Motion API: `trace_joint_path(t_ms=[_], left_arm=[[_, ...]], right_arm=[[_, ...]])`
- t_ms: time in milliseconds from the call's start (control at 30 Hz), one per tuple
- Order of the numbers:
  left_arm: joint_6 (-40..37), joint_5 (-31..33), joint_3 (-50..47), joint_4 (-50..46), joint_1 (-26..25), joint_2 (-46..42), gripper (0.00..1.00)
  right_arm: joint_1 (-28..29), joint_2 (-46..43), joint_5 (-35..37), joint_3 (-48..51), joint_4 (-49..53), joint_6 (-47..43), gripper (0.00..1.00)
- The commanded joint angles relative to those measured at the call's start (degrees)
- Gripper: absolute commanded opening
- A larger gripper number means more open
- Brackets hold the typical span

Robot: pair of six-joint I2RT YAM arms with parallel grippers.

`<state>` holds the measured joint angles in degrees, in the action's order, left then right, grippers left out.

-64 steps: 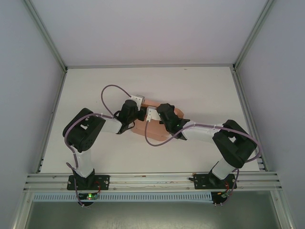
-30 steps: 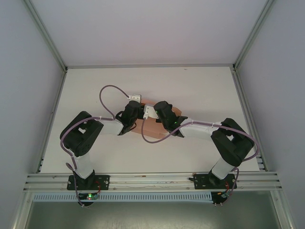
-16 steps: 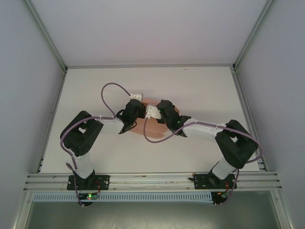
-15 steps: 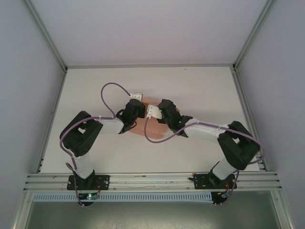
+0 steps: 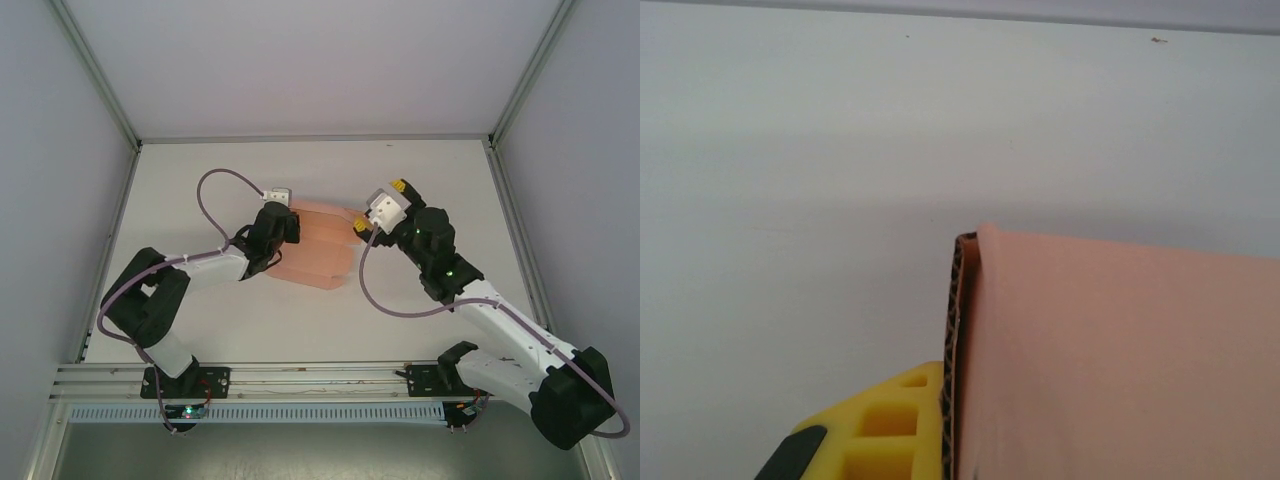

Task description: Assemble paper box

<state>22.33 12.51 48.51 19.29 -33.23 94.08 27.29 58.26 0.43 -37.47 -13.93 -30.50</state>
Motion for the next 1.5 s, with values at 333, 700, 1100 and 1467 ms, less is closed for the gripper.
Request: trace_joint_path(t_ms=[333,700,1100,1467], left_arm=[[1.48,-4.25,-0.57,-4.61,0.11,-3.28,0.0],[2.67,-5.7,0.27,-5.81,-0.51,-4.94,0.0],[12.52,-4.79,4.86,-14.25,-1.02,-5.05,0.0],[12.9,0.84,6.45,-20.07,-1.03,-6.46,0.0]], right_arm=[[-1.85,12.67,-8.56,-4.89,-4.6,8.91,0.98],[0.54,21.11,-9.26,-5.93,-14.78,9.78,0.98],[11.23,29.79,17.93,-0.9,-48.02,24.04,0.98],[9.12,26.0,16.22,1.37,-41.84,23.47,0.98]])
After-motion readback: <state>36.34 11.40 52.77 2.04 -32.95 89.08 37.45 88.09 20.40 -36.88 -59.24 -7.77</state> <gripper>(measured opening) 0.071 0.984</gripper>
